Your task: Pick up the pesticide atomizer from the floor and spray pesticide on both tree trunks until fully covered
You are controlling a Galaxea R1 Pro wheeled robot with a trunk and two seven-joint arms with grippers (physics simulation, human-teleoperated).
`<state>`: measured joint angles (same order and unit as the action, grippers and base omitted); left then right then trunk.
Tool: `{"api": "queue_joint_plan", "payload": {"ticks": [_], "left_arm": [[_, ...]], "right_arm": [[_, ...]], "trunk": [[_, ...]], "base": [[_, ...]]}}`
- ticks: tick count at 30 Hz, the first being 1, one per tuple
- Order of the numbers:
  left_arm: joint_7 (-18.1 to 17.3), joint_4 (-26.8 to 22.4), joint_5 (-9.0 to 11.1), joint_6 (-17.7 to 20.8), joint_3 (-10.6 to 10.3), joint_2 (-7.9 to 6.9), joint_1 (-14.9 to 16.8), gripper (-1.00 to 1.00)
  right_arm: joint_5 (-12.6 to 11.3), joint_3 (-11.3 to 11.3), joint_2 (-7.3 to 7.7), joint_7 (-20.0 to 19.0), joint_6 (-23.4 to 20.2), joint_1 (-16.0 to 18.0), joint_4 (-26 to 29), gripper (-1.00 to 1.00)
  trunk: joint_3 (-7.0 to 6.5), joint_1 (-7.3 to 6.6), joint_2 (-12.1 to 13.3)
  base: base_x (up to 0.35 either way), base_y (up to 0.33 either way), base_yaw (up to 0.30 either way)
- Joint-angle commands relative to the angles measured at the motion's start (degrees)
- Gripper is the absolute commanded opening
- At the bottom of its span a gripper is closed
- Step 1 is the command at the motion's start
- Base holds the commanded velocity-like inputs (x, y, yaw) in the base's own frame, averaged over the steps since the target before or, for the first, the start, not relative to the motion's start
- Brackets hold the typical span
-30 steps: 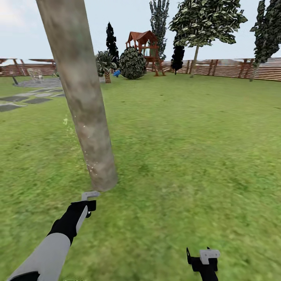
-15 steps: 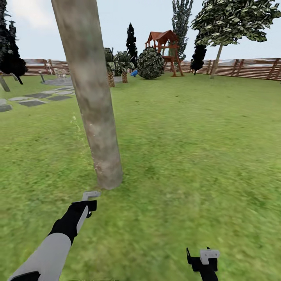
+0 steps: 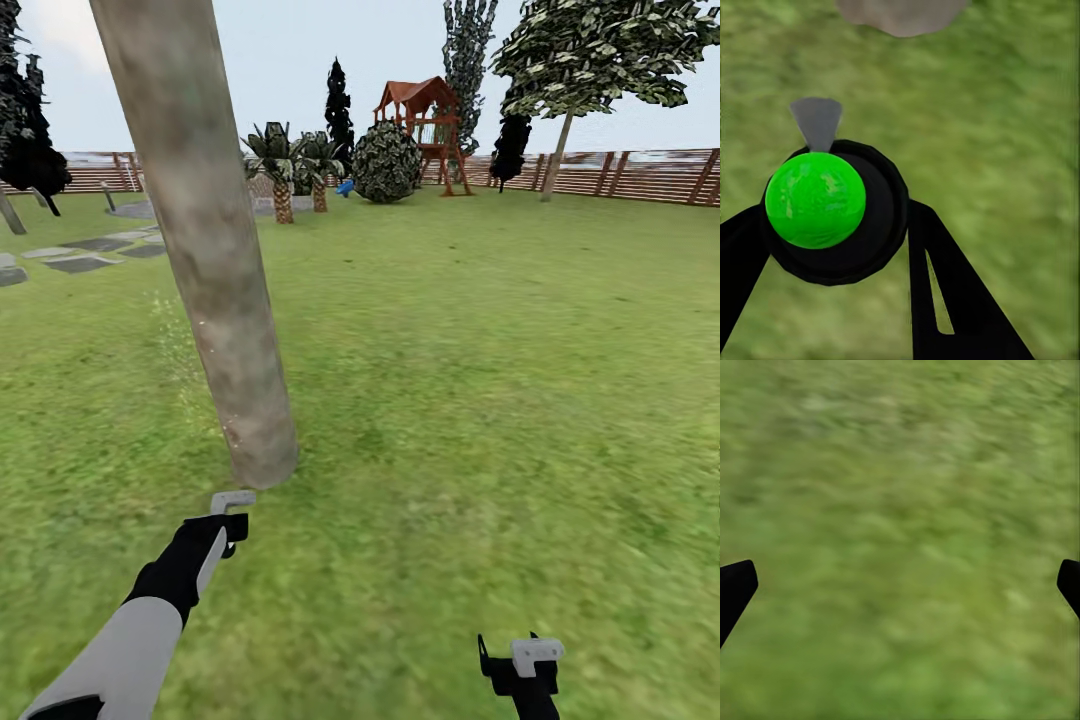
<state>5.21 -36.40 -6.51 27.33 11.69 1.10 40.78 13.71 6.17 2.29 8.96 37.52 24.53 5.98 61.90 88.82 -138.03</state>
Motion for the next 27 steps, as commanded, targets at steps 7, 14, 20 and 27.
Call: {"api": "queue_joint_plan", "payload": {"ticks": [7, 14, 20, 27], "left_arm": [[-0.2, -0.1, 0.0, 0.6, -0.4, -0.01, 0.6, -1.00], [-0.9, 0.0, 0.1, 7.7, -0.3, 1.44, 4.3, -1.00], [-0.8, -1.1, -0.4, 11.8, -0.5, 0.25, 5.8, -1.00], [-0.7, -1.2, -0.3, 12.1, -3.6, 2.63, 6.9, -1.00]], "right_arm": [[-0.1, 0.1, 0.00, 0.1, -0.1, 0.0, 0.0, 1.00], [-0.1, 0.1, 0.00, 0.1, -0.1, 0.0, 0.0, 1.00], [-0.1, 0.1, 0.01, 0.2, -0.1, 0.0, 0.0, 1.00], [-0.1, 0.1, 0.04, 0.2, -0.1, 0.0, 0.0, 1.00]], "trunk": [[0.00, 0.00, 0.0], [0.00, 0.00, 0.0], [0.00, 0.00, 0.0], [0.00, 0.00, 0.0]], "base": [[0.002, -0.003, 0.078], [0.000, 0.000, 0.010], [0.000, 0.000, 0.000], [0.000, 0.000, 0.000]]}}
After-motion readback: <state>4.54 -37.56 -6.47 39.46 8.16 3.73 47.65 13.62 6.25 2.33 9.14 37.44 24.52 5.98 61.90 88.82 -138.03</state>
